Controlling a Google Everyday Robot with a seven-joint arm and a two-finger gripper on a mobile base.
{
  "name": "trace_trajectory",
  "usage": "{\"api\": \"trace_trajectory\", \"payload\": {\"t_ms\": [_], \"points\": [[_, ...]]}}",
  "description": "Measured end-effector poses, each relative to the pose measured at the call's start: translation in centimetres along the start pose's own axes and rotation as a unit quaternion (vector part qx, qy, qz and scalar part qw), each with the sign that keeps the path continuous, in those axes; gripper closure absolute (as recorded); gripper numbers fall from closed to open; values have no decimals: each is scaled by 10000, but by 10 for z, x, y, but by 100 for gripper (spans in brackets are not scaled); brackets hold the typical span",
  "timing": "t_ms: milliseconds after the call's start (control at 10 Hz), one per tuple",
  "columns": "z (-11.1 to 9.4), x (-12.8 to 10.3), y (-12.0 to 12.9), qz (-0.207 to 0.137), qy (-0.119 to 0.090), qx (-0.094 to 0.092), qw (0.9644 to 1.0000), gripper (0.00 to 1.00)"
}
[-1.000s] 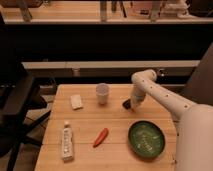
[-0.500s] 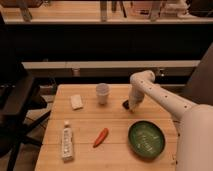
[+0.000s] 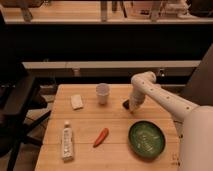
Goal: Push the eraser across the table
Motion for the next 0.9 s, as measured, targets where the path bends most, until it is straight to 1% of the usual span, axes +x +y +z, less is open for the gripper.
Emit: {"api": "trace_trajectory", "payload": {"t_ms": [700, 900], "points": [[1, -3, 6, -120, -108, 17, 9999, 100], [1, 3, 5, -125, -151, 44, 9998, 100]]}}
